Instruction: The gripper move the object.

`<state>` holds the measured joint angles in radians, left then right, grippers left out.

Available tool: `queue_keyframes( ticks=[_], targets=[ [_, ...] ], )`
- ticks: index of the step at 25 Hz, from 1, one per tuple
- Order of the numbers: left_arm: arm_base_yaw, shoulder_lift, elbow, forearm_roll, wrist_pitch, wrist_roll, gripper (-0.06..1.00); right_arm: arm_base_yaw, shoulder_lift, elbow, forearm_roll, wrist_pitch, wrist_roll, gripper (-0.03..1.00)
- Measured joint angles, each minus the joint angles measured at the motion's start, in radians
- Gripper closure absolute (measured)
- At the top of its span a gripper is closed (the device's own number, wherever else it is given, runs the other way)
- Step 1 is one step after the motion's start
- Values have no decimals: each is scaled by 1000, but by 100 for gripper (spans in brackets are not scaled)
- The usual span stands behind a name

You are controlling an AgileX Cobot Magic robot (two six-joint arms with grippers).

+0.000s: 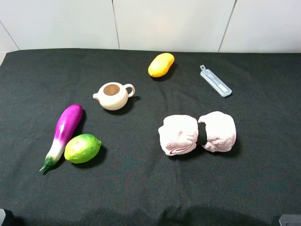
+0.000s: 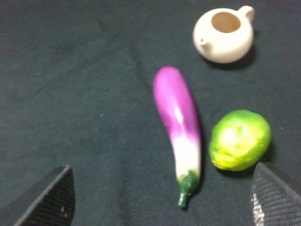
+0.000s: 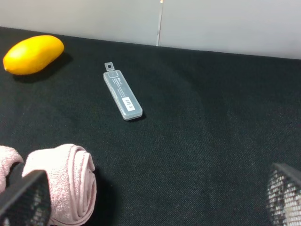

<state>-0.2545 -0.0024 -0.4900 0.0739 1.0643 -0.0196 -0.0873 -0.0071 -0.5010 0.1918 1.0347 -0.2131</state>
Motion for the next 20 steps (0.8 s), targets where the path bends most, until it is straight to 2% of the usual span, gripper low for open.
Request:
queue_keyframes(
  ticks=[4, 8, 14, 20],
  targets=[
    [121, 0, 0, 0, 0, 0, 15, 0, 0, 0, 0, 0, 0, 27],
    [175, 0, 0, 0, 0, 0, 15, 0, 0, 0, 0, 0, 0, 27],
    [234, 0, 0, 0, 0, 0, 15, 0, 0, 0, 0, 0, 0, 27],
    [246, 0, 0, 2, 0, 0, 15, 0, 0, 0, 0, 0, 0, 27]
  ],
)
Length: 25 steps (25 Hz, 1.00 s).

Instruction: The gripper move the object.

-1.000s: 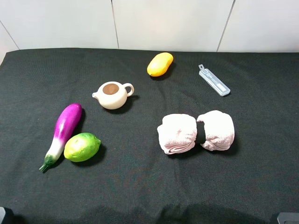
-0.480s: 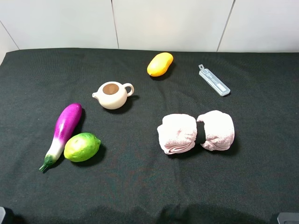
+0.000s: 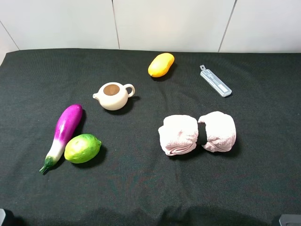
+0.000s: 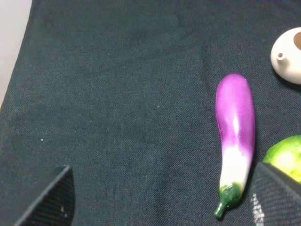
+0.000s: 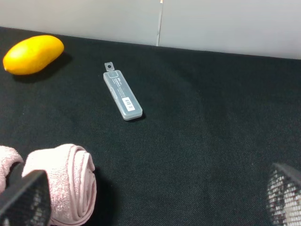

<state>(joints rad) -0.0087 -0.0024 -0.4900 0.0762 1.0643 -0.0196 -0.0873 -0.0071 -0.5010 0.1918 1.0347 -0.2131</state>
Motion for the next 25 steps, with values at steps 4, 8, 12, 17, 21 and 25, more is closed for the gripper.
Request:
queue_keyframes(
  ticks=[4, 8, 12, 17, 21, 25],
  targets=[
    [0, 0, 0, 0, 0, 0, 15, 0, 0, 0, 0, 0, 0, 27],
    [0, 0, 0, 0, 0, 0, 15, 0, 0, 0, 0, 0, 0, 27],
    [0, 0, 0, 1, 0, 0, 15, 0, 0, 0, 0, 0, 0, 27],
    [0, 0, 0, 1, 0, 0, 15, 0, 0, 0, 0, 0, 0, 27],
    [0, 0, 0, 1, 0, 0, 15, 0, 0, 0, 0, 0, 0, 27],
    [0, 0, 0, 1, 0, 0, 15, 0, 0, 0, 0, 0, 0, 27]
  ],
)
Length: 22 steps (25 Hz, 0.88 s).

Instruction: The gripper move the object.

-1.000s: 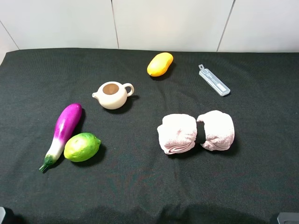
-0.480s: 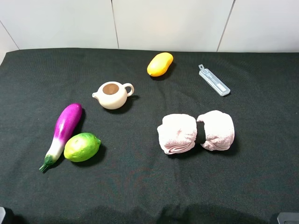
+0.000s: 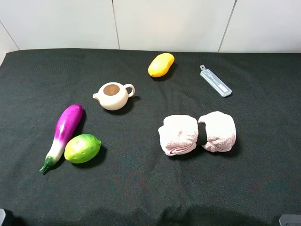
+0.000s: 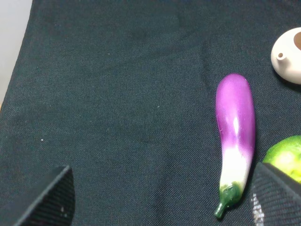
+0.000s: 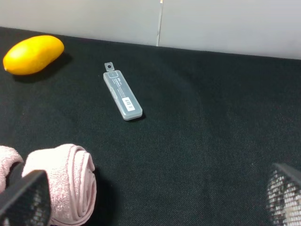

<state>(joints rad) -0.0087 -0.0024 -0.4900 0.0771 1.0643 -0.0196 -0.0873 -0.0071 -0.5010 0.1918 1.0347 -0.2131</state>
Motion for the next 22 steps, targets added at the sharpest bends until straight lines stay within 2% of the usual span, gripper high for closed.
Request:
queue_keyframes(
  ticks=[22],
  targets=[
    [0, 0, 0, 0, 0, 0, 15, 0, 0, 0, 0, 0, 0, 27]
  ],
)
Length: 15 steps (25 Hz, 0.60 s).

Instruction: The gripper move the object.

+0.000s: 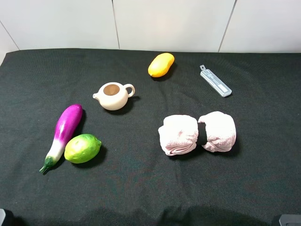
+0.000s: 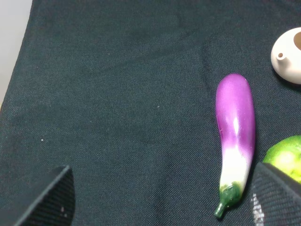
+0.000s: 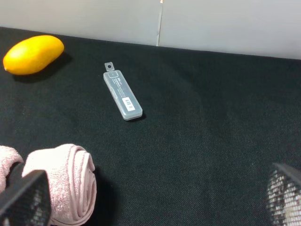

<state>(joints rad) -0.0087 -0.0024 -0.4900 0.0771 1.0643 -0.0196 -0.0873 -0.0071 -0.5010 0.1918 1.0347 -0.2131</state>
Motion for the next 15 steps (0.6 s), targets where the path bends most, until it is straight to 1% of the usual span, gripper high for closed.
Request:
queue_keyframes(
  ticks=[15],
  targets=[
    [0, 0, 0, 0, 0, 1, 15, 0, 0, 0, 0, 0, 0, 27]
  ],
)
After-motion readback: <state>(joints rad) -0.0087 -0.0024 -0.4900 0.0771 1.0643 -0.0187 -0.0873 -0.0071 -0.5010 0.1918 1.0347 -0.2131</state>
